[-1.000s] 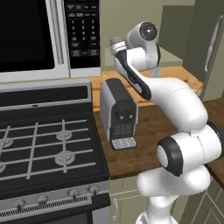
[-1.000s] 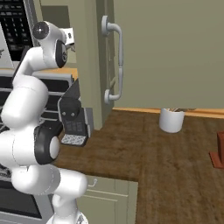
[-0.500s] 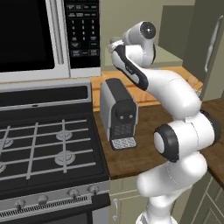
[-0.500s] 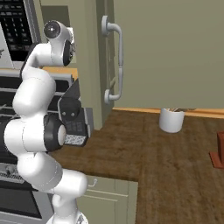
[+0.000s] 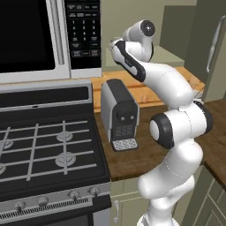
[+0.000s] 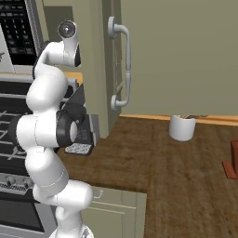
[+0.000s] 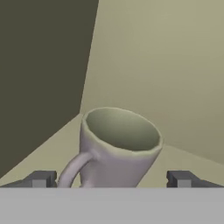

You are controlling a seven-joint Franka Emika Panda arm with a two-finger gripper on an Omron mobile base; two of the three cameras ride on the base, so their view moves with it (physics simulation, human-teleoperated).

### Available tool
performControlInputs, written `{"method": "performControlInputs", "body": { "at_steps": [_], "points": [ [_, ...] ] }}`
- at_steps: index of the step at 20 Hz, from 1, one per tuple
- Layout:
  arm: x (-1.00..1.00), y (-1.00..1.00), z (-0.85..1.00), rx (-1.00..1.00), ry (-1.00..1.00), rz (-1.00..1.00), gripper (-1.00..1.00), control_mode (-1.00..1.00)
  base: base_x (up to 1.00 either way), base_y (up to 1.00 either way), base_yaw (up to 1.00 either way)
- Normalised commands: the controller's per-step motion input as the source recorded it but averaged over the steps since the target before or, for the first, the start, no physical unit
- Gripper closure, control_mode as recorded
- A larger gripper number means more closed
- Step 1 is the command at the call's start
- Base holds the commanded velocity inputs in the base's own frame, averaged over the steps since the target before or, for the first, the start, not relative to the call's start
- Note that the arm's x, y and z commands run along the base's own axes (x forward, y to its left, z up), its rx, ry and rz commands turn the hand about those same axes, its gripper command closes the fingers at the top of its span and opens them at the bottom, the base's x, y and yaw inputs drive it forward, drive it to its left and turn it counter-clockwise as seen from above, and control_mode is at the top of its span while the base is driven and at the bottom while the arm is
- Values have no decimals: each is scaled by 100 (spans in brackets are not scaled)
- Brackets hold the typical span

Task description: Gather all objects into one cabinet and sort the glasses and bowls to opposite sides.

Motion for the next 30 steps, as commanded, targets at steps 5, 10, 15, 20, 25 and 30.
{"method": "performControlInputs", "body": {
  "at_steps": [5,10,15,20,25,30],
  "points": [
    [23,5,-12,0,9,0,-100,-100,0,0,0],
    [13,3,-16,0,11,-1,-100,-100,0,0,0],
    [8,6,-22,0,5,-1,-100,-100,0,0,0],
    [19,17,-19,-1,0,0,100,-100,0,0,0],
    [30,-3,-15,2,0,-4,100,-100,0,0,0],
    [37,-7,-18,2,0,-9,100,-100,0,0,0]
  ]
}}
